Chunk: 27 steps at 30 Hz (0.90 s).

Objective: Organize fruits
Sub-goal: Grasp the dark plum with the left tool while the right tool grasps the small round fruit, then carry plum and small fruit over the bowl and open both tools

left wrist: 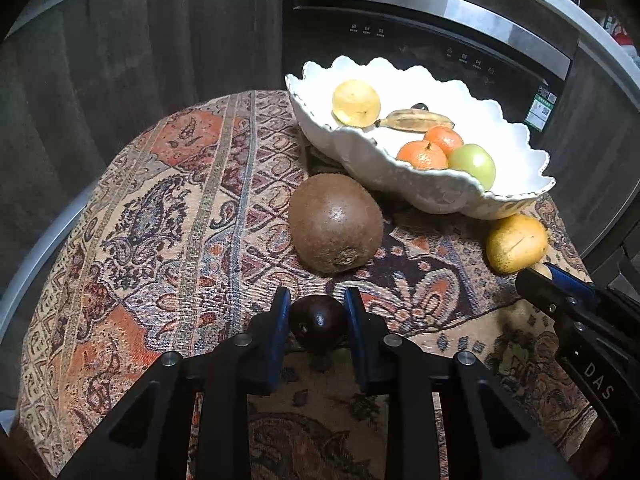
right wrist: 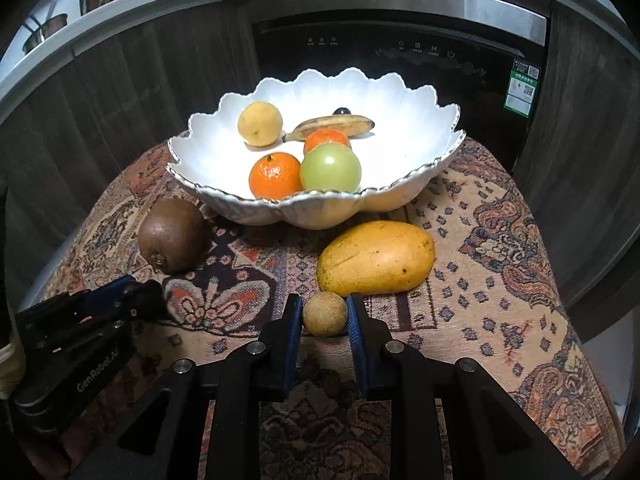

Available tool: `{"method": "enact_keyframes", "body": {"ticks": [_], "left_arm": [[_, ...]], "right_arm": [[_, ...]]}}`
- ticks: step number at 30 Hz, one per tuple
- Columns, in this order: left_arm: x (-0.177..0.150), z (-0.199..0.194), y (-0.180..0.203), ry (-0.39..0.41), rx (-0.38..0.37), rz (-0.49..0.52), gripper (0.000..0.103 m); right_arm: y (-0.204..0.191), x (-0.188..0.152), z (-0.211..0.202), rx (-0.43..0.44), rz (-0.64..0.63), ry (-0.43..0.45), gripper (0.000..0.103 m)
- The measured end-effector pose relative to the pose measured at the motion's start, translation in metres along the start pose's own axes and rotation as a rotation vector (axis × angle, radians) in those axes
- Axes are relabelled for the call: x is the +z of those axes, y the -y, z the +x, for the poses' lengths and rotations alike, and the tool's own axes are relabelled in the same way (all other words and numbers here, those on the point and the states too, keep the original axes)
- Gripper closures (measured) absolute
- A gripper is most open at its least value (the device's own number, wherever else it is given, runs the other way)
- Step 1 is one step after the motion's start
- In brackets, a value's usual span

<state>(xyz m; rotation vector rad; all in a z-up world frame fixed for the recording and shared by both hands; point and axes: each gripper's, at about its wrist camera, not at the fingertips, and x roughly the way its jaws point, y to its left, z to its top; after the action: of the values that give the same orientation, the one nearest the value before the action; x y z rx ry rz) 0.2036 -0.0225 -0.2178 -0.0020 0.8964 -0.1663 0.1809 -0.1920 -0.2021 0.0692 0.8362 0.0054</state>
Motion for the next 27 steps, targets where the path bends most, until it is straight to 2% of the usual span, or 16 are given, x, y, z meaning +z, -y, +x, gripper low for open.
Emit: {"method": "enact_keyframes", "body": {"ticks": [15,27], "left_arm": [[0.018,-0.04,0.01,0.041,0.002,0.019,0.076],[0.07,-0.067,0.029,0.118,-0.014,0.052,0.076]], "right_arm": [[0.006,0.017,-0.037,0.008,0.034,0.07,0.079],[0.019,0.052,-0.063,0.007,0.067,0.133,0.079]]}}
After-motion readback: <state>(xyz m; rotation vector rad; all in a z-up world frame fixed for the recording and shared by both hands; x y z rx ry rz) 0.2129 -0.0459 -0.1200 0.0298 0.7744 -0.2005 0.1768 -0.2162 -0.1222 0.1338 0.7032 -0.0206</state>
